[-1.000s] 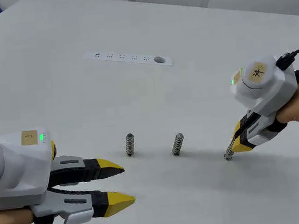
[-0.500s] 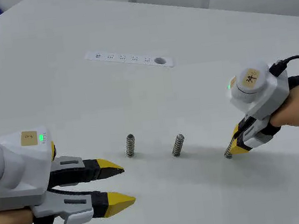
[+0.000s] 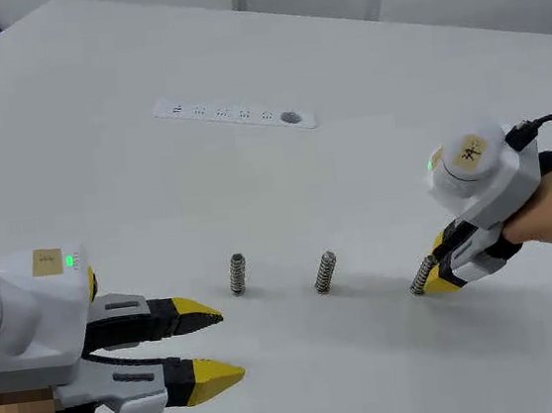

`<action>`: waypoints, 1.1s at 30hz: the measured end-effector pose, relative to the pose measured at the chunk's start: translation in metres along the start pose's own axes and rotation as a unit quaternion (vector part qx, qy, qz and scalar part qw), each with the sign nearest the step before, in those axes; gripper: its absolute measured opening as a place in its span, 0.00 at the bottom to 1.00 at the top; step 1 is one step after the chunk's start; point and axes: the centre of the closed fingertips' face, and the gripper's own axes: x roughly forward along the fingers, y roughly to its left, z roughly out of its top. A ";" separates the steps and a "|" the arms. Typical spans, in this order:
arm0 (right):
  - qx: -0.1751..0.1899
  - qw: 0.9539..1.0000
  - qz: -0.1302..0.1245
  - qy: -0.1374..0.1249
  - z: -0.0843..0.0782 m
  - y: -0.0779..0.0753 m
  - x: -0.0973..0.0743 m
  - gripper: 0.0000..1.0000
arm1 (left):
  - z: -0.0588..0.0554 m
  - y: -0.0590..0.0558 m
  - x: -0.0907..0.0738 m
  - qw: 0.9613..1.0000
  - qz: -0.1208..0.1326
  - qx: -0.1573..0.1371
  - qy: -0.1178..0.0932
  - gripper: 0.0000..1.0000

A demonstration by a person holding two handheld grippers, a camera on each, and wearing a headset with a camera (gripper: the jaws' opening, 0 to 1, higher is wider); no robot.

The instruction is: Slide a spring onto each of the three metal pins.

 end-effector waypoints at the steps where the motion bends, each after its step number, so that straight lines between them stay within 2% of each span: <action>1: 0.004 1.000 0.001 -0.007 0.001 0.000 -0.001 0.23 | 0.000 0.000 0.000 1.000 0.001 0.000 0.000 0.38; 9: 0.042 0.998 0.002 -0.056 0.000 0.010 -0.012 0.28 | -0.005 0.004 -0.006 1.000 0.009 -0.007 -0.001 0.41; 16: 0.069 0.992 -0.001 -0.104 0.004 0.020 -0.022 0.31 | -0.009 0.010 -0.010 1.000 0.016 -0.014 -0.001 0.44; 20: 0.080 0.986 -0.005 -0.147 0.011 0.026 -0.030 0.32 | -0.007 0.013 -0.012 1.000 0.021 -0.017 -0.005 0.45; 26: 0.086 0.980 -0.014 -0.179 0.009 0.033 -0.036 0.35 | -0.010 0.014 -0.014 0.999 0.026 -0.021 -0.002 0.47; 32: 0.100 0.968 -0.015 -0.230 0.004 0.041 -0.042 0.39 | -0.010 0.017 -0.015 0.999 0.032 -0.025 -0.003 0.50; 33: 0.099 0.967 -0.016 -0.234 0.002 0.041 -0.042 0.39 | -0.010 0.017 -0.015 0.999 0.033 -0.025 -0.002 0.51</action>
